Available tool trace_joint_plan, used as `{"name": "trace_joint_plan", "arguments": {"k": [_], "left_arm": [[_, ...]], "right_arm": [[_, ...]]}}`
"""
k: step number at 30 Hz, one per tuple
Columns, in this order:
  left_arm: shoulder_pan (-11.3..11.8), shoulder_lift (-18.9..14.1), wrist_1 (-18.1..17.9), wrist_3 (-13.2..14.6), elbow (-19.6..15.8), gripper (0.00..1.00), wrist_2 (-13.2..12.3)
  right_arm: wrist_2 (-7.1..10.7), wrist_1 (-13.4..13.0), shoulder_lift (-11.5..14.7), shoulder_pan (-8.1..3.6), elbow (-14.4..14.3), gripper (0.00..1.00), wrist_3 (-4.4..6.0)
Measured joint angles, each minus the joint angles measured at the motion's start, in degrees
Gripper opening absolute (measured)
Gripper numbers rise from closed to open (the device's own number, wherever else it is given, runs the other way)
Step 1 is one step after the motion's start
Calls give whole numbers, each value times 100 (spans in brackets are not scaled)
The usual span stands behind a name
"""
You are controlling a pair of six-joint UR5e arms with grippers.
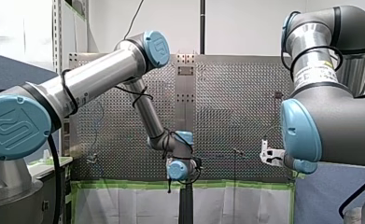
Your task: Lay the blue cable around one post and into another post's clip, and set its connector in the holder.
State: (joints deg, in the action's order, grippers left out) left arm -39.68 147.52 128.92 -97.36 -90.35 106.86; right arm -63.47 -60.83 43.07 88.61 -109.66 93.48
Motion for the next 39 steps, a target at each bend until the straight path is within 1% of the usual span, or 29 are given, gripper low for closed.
{"name": "trace_joint_plan", "arguments": {"k": [8, 17, 21, 24, 28, 39], "left_arm": [[14, 14, 90, -37, 362, 100, 55], [89, 32, 161, -95, 510, 100, 57], [103, 130, 281, -138, 618, 100, 42], [102, 262, 402, -149, 749, 100, 45], [119, 446, 403, -206, 926, 100, 58], [175, 499, 548, -247, 1249, 100, 72]], "right_arm": [[0, 2, -6, 3, 0, 0, 1], [0, 8, -11, 22, 1, 0, -7], [0, 8, -12, 27, 1, 0, -4], [1, 3, -12, 30, 0, 0, -3], [1, 2, -12, 29, 0, 0, -5], [0, 0, -16, 32, 1, 0, -12]]}}
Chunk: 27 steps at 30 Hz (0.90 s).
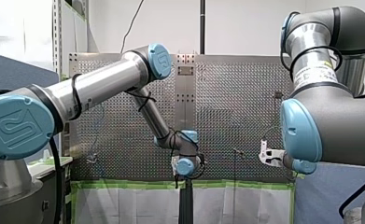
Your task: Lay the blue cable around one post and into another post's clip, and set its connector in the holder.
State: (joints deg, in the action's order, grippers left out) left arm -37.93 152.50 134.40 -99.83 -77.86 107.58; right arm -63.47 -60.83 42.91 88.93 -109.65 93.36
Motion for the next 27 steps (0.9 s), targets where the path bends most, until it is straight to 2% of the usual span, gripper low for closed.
{"name": "trace_joint_plan", "arguments": {"k": [2, 3, 4, 5, 6, 7, 9, 10, 12, 17, 20, 21, 27], "left_arm": [[7, 0, 32, 2, 51, 100, 2], [8, 0, 42, 5, 64, 90, 4], [9, 1, 52, 8, 74, 90, 7], [10, 1, 55, 11, 79, 76, 8], [10, 1, 55, 15, 83, 67, 9], [10, 1, 55, 19, 86, 67, 10], [11, 2, 57, 22, 87, 45, 9], [11, 1, 60, 23, 87, 45, 6], [12, 1, 64, 25, 87, 36, -1], [12, 0, 147, 39, 87, 36, -24], [14, -3, 224, 55, 87, 38, -51], [16, -5, 244, 61, 87, 42, -58], [15, -5, 346, 127, 88, 45, -123]], "right_arm": [[0, 2, 1, 2, 0, 0, 0], [0, 3, 1, 2, 0, 0, 0], [0, 5, 0, 1, 0, 0, 0], [0, 9, 0, 1, 0, 0, -2], [0, 11, 0, 1, 0, 0, -3], [0, 13, 0, 0, 0, 0, -5], [0, 17, 1, 0, 0, 0, -6], [0, 18, 0, 0, 0, 0, -6], [-4, 12, -1, 0, 0, 0, -2], [-17, -18, -1, -10, 0, 0, 12], [-32, -36, -3, -23, 0, 0, 21], [-44, -41, -2, -26, 0, 0, 23], [-91, -59, -2, -34, 2, 0, 23]]}}
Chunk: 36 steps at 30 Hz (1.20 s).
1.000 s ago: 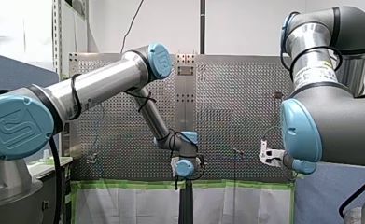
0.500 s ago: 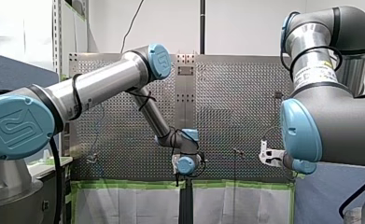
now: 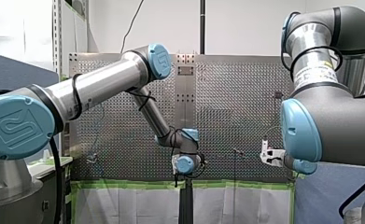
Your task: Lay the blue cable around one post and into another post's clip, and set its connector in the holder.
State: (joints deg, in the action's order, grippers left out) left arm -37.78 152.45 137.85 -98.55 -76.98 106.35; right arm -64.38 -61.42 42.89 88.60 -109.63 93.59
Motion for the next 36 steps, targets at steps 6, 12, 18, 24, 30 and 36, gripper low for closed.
{"name": "trace_joint_plan", "arguments": {"k": [6, 12, 18, 24, 30, 36], "left_arm": [[4, -1, 21, 11, 0, 30, -14], [11, -2, 23, 12, 1, 4, -11], [13, -2, 23, 12, 1, 0, -23], [13, -2, 23, -1, 0, 0, -17], [9, -2, 14, -15, 1, 0, -27], [-60, -2, -68, -17, 29, 0, -143]], "right_arm": [[-5, 9, -1, 1, 1, 0, -15], [-5, 15, -2, 4, 1, 0, -22], [-6, 15, -2, 4, 0, 0, -23], [-5, 15, -3, 3, 0, 0, -23], [-3, -1, -3, -8, 9, 0, 0], [-38, 24, -3, -53, 89, 0, 106]]}}
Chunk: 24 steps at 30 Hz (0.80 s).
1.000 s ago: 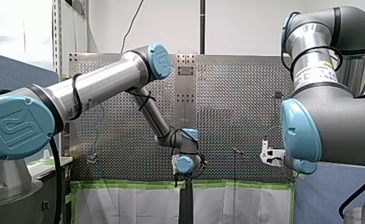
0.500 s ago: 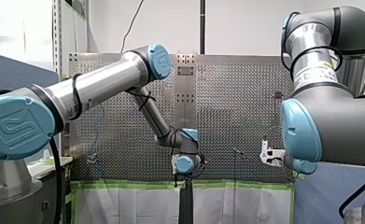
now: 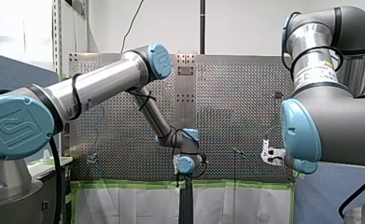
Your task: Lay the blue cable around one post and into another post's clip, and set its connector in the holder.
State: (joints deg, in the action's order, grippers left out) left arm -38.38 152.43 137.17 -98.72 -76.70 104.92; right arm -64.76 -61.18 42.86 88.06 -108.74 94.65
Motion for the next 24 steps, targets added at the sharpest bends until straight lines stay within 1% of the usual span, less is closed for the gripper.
{"name": "trace_joint_plan", "arguments": {"k": [3, 6, 12, 16, 17, 20, 24], "left_arm": [[-63, 1, -13, 9, 57, 0, -30], [-171, 4, 16, 19, 149, 0, -4], [-483, 6, 107, 32, 415, 0, 251], [-685, 6, 124, 17, 535, 0, 445], [-713, 5, 131, 10, 552, 0, 470], [-766, 7, 160, -20, 589, 0, 517], [-776, 6, 194, -56, 609, 0, 530]], "right_arm": [[-29, 34, 0, -43, 60, 0, 80], [-57, 81, 0, -97, 117, 0, 154], [-89, 260, 0, -219, 221, 0, 249], [-93, 269, 0, -324, 241, 0, 380], [-90, 262, 0, -355, 247, 0, 422], [-84, 250, 0, -420, 275, 0, 500], [-49, 262, -1, -475, 335, 0, 580]]}}
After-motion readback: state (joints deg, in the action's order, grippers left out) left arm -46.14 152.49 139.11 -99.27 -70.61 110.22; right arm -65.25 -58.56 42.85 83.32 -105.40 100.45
